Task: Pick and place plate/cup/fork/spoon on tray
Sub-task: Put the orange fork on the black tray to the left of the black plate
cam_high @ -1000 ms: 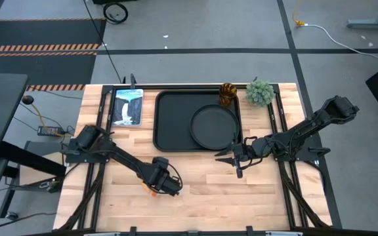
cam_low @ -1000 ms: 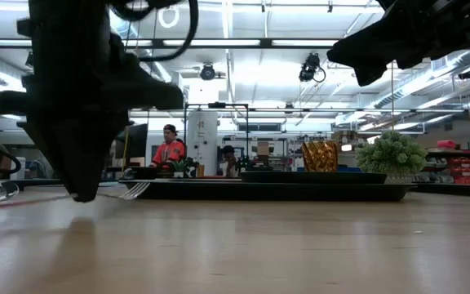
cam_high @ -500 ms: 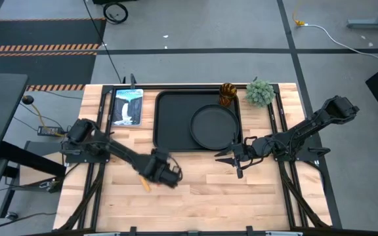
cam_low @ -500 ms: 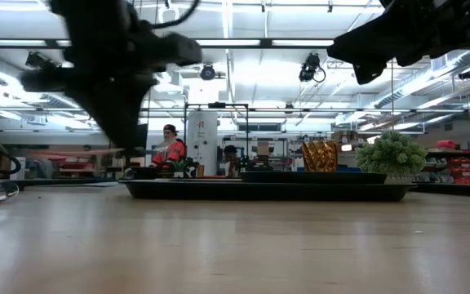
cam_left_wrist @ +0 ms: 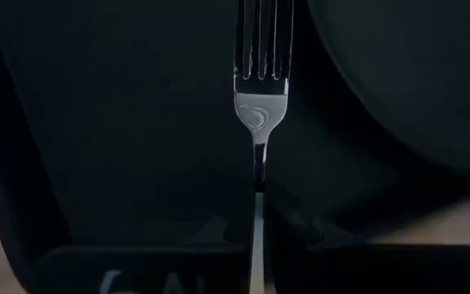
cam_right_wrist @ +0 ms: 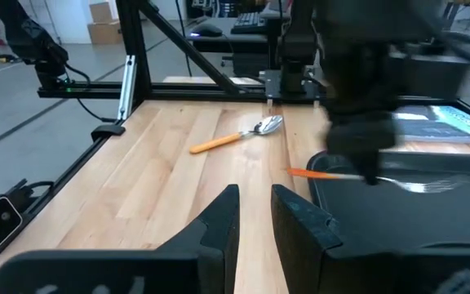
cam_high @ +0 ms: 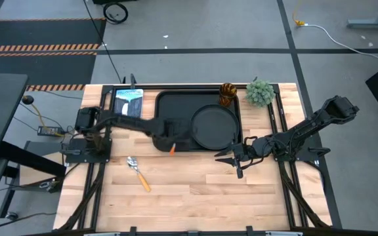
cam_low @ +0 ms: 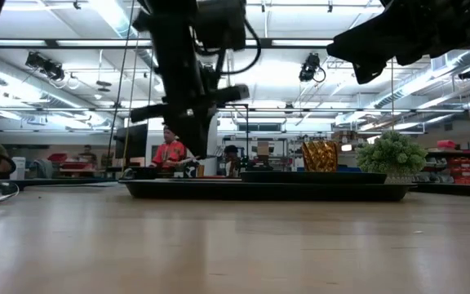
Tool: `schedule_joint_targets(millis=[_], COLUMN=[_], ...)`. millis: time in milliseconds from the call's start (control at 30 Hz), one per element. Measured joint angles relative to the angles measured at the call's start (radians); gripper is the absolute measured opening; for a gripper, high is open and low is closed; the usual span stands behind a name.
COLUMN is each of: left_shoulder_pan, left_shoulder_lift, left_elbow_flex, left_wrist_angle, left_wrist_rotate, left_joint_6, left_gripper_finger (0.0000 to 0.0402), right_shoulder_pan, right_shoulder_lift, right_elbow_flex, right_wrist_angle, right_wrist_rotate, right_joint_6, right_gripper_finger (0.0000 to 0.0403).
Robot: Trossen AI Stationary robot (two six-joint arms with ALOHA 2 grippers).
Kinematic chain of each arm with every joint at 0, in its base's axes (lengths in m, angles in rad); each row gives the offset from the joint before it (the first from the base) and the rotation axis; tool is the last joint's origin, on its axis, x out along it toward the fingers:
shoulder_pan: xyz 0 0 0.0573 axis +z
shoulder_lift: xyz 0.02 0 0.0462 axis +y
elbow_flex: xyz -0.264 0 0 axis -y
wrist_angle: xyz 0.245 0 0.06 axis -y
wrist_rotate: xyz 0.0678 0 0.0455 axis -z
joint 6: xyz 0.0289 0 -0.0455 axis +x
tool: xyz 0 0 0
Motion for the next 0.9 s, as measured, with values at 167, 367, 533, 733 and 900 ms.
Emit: schedule_joint_targets(millis=[167,367,533,733,900], left_shoulder_pan=[0.125,0.202,0.208,0.215,0.214], left_shoulder_lift=[0.001,0.034,0.096,0.118,0.146], left_elbow_flex=[0.000,0.000,-0.001,-0.001,-0.001], left_wrist_angle=[0.007,0.083,0.161,0.171,0.172], left_wrist_rotate=[0.008,0.014,0.056,0.062,0.086], left_joint_6=[0.058,0.064,0.097,0.034,-0.030], left_gripper_finger=[0.0025,0.0025,0.0025,0.0025,0.0025], right_shoulder_pan=[0.000,0.000,0.000,0.000,0.000], right_shoulder_lift=[0.000,0.000,0.000,0.000,0.000], right_elbow_flex=[0.000,0.000,0.000,0.000,0.000], right_wrist_angle=[0.000,0.000,-0.001,-0.001,0.000], right_wrist_rotate=[0.000,0.009,0.010,0.011,0.011], right_joint_6=[0.026,0.036,0.048,0.048,0.048], right_gripper_finger=[0.0080,0.0080,0.0080,0.0080,0.0080])
